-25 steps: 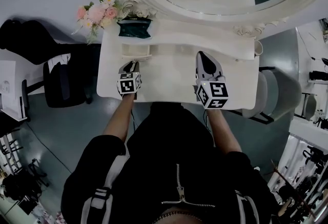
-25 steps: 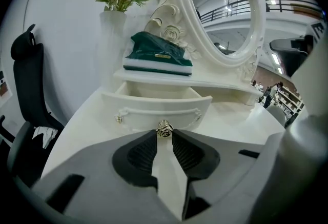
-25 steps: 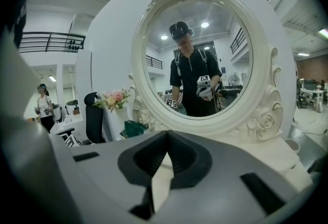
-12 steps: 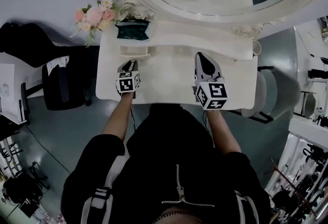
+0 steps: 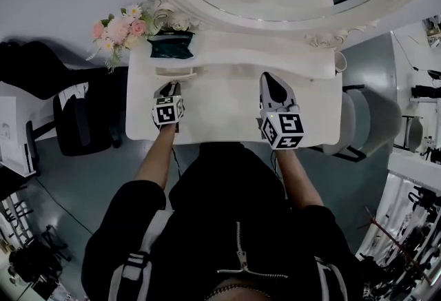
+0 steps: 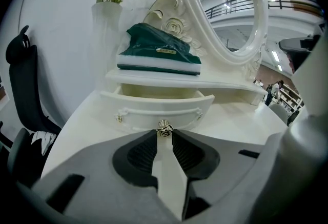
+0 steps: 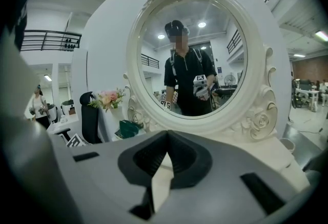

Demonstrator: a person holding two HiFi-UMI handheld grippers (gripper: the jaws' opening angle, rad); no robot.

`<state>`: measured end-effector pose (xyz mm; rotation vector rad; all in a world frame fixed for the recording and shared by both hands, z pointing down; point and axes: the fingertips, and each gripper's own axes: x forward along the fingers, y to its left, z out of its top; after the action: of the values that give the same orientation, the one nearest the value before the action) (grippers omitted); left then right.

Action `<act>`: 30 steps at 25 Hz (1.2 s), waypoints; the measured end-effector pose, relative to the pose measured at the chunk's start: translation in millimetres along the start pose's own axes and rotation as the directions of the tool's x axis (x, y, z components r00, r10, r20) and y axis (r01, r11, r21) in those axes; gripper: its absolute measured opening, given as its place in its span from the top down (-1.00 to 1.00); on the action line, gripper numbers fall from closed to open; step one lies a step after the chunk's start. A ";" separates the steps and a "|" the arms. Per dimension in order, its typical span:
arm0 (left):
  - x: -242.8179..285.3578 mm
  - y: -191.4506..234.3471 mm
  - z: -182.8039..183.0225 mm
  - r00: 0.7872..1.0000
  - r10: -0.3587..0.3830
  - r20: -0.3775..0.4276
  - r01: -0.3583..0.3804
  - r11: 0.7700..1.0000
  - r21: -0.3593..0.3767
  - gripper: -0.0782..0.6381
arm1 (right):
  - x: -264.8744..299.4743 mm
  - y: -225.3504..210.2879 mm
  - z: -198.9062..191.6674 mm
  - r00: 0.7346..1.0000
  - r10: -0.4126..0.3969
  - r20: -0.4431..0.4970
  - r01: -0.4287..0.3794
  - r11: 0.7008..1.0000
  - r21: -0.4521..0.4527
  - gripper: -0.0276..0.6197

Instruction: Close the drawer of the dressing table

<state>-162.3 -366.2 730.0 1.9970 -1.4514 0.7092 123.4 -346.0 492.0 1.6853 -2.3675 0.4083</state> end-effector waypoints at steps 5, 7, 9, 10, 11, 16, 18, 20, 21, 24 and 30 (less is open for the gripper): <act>6.3 2.8 5.5 1.000 0.000 -0.001 0.000 1.000 0.006 0.51 | 2.1 -2.6 2.5 1.000 -0.007 0.004 0.007 1.000 0.002 0.91; 9.1 3.5 8.6 1.000 -0.003 0.000 0.003 1.000 0.008 0.51 | 2.7 -2.4 2.3 1.000 -0.007 0.002 0.007 1.000 0.000 0.91; 11.7 4.2 12.0 1.000 -0.003 0.002 0.003 1.000 0.009 0.51 | 2.7 -3.0 1.8 1.000 -0.010 -0.001 0.010 1.000 0.000 0.91; 13.0 4.8 13.5 1.000 -0.002 0.003 0.002 1.000 0.009 0.51 | 2.7 -3.8 1.3 1.000 -0.012 -0.002 0.012 1.000 0.001 0.91; 14.5 5.4 14.8 1.000 -0.002 0.003 0.002 1.000 0.009 0.51 | 2.9 -4.9 0.8 1.000 -0.015 -0.003 0.015 1.000 0.002 0.91; 20.7 7.2 20.5 1.000 -0.006 0.002 0.006 1.000 0.017 0.51 | 4.2 -9.8 0.7 1.000 -0.025 -0.002 0.025 1.000 0.005 0.91; 23.3 7.7 23.3 1.000 -0.008 0.002 0.008 1.000 0.019 0.51 | 4.7 -10.5 1.0 1.000 -0.028 -0.002 0.028 1.000 0.008 0.91; 26.1 8.1 26.5 1.000 -0.008 0.002 0.008 1.000 0.019 0.51 | 5.0 -11.4 0.9 1.000 -0.031 -0.003 0.031 0.999 0.010 0.91; 27.6 8.1 28.2 1.000 -0.009 0.002 0.009 1.000 0.019 0.51 | 5.0 -12.1 0.8 0.999 -0.032 -0.003 0.032 0.999 0.010 0.91; 30.6 8.3 32.0 1.000 -0.011 0.000 0.011 1.000 0.023 0.51 | 4.0 -14.4 0.2 0.999 -0.038 -0.004 0.038 0.999 0.013 0.91; 35.3 8.2 35.0 1.000 -0.012 -0.006 0.012 1.000 0.026 0.51 | 1.4 -19.4 -0.9 0.999 -0.050 -0.003 0.050 0.999 0.019 0.91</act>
<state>-157.4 -416.3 731.4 2.0198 -1.4322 0.7312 141.4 -352.9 495.3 1.7472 -2.3213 0.4259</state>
